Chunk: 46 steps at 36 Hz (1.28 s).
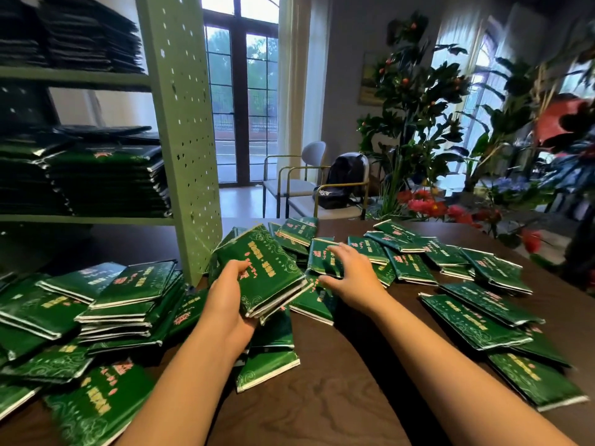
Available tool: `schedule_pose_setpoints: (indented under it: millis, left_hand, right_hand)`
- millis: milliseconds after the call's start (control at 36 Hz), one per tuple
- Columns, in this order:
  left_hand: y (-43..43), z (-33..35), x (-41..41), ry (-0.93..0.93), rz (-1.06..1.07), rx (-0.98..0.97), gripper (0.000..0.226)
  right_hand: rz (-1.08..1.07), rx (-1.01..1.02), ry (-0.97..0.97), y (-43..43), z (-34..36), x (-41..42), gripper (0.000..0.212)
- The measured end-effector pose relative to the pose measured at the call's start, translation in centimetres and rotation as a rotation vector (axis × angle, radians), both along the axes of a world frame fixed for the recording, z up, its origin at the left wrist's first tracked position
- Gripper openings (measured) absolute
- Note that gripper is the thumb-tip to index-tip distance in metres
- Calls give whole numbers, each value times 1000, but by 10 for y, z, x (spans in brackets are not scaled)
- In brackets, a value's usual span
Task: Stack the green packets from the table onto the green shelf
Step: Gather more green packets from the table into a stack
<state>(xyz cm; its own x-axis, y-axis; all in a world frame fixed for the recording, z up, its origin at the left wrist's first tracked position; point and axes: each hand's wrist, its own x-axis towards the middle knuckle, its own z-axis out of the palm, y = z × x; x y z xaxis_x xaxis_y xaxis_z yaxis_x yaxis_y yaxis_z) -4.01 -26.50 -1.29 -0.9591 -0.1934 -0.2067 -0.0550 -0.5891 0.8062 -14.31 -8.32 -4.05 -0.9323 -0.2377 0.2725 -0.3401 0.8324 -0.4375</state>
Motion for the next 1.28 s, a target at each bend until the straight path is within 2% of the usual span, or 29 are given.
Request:
schedule_pose_setpoints:
  millis: [111,167,250,389,444,528,639,694,778,833,944,1028,1111,1194,1278]
  left_hand:
    - [-1,2,2,-10,-60,-13,19]
    - [-1,3,2,-13,-71,-20,19]
    - [-4,2,1,-38,-92,-55,17]
    - [-1,-3,2,-87,-128,-129,14]
    - [2,-4,3,-85,-135,-151,16]
    - [5,-2,5,-89,-138,-173,23]
    - [7,-7,4,-113,-177,-214,14]
    - [7,-9,2,-116,-177,-246,19]
    - [9,-11,-1,-124,-164,-248,30]
    - [11,-13,-3,-133,-139,-249,35]
    - [14,-13,-2,-124,-115,-229,23]
    - [15,-12,-2,-120,-81,-196,36]
    - [15,-11,-1,-114,-49,-156,45]
    - [15,-9,-1,-46,-70,-93,40]
    - [14,-6,2,24,-130,-53,55]
  right_hand:
    - [27,79,-120,-7,2,-15,83]
    - [46,79,-155,-8,1,-16,80]
    - [29,73,-73,-6,-2,-13,63]
    - [-18,183,85,-1,1,-1,35]
    - [-55,116,123,3,5,4,30]
    - [-87,-89,207,10,8,15,27]
    - [2,-429,200,10,12,31,22]
    - [76,-519,197,9,14,37,21]
    - [128,-609,206,8,19,44,33]
    - [158,-637,180,7,20,49,28]
    - [242,-579,144,3,22,58,34]
    - [267,-457,165,-1,26,66,24]
    - [272,-307,224,-7,30,76,34]
    - [330,-148,214,-13,30,83,47]
    - [403,-51,183,-17,28,86,46]
